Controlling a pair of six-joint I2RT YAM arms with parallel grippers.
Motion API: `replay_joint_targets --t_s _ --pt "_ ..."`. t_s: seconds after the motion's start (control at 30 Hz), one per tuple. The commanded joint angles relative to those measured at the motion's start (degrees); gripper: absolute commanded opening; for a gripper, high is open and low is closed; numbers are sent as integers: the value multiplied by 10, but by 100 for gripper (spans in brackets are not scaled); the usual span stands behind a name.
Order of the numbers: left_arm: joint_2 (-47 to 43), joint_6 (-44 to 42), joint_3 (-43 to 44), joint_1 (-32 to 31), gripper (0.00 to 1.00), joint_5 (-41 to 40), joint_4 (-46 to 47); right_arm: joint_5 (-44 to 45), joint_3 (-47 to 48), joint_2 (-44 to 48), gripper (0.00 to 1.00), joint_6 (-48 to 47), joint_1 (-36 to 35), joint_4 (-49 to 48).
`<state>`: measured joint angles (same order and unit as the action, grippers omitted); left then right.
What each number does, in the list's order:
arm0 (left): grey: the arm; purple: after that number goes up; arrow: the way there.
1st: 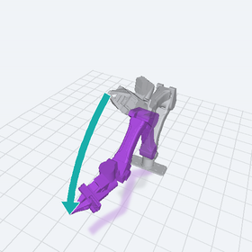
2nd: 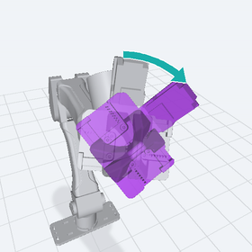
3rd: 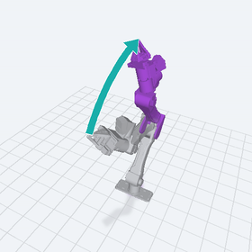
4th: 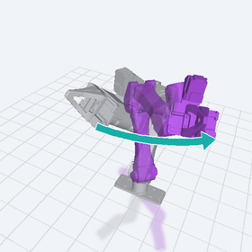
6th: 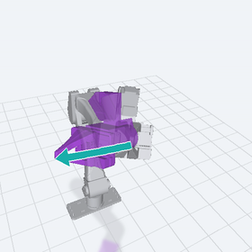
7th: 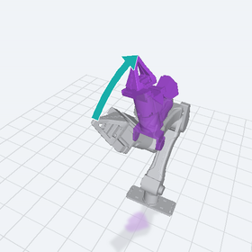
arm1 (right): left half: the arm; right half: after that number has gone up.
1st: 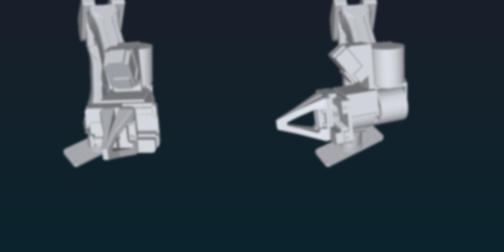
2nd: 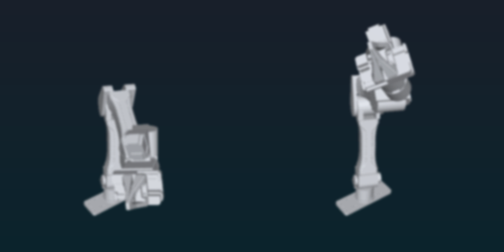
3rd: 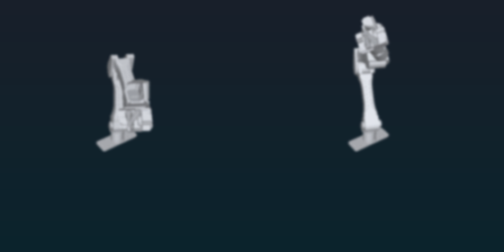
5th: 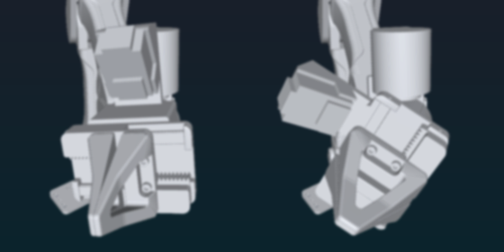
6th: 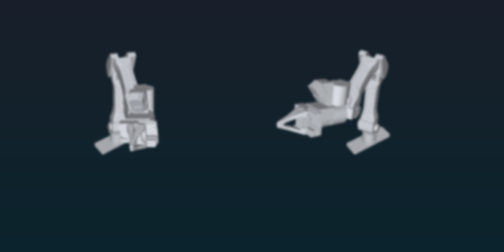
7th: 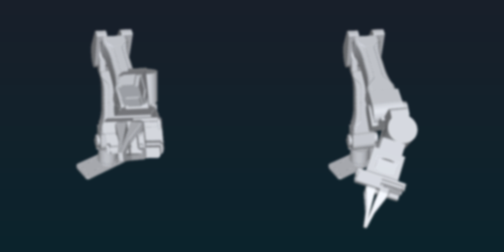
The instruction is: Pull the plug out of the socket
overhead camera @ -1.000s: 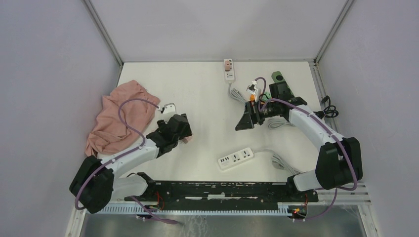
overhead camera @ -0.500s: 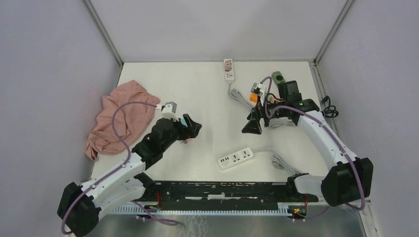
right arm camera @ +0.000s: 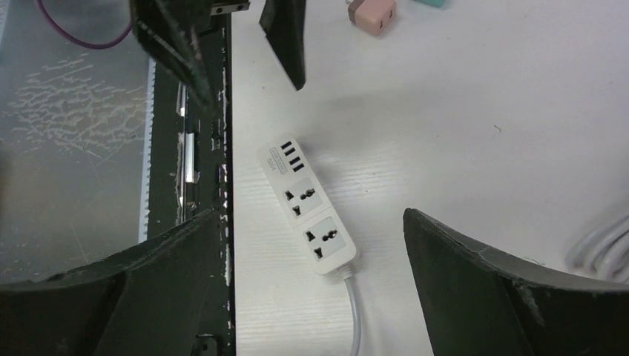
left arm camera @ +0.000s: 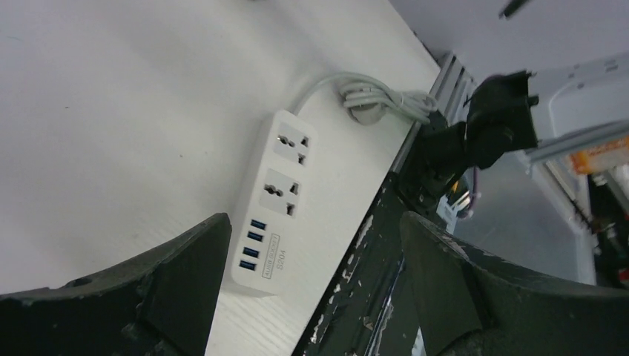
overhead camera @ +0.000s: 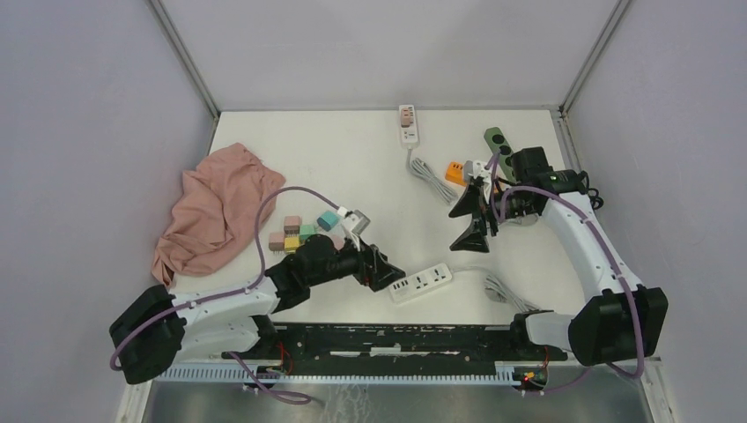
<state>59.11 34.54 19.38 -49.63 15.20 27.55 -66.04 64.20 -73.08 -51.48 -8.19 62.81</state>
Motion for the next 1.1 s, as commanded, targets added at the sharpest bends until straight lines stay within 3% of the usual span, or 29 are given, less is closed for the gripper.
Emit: replay_joint_targets --t_s 0.0,0.27,0.63,1.07 --pt "25 -140 63 -112 90 -145 -65 -35 29 19 100 -59 28 42" --pt "103 -201 133 -216 89 -296 -148 -35 27 35 100 -23 68 17" --pt "154 -196 157 -237 88 -281 -155 -31 14 51 100 35 98 -32" --pt "290 -214 272 -276 87 -356 -276 -38 10 52 100 49 109 -42"
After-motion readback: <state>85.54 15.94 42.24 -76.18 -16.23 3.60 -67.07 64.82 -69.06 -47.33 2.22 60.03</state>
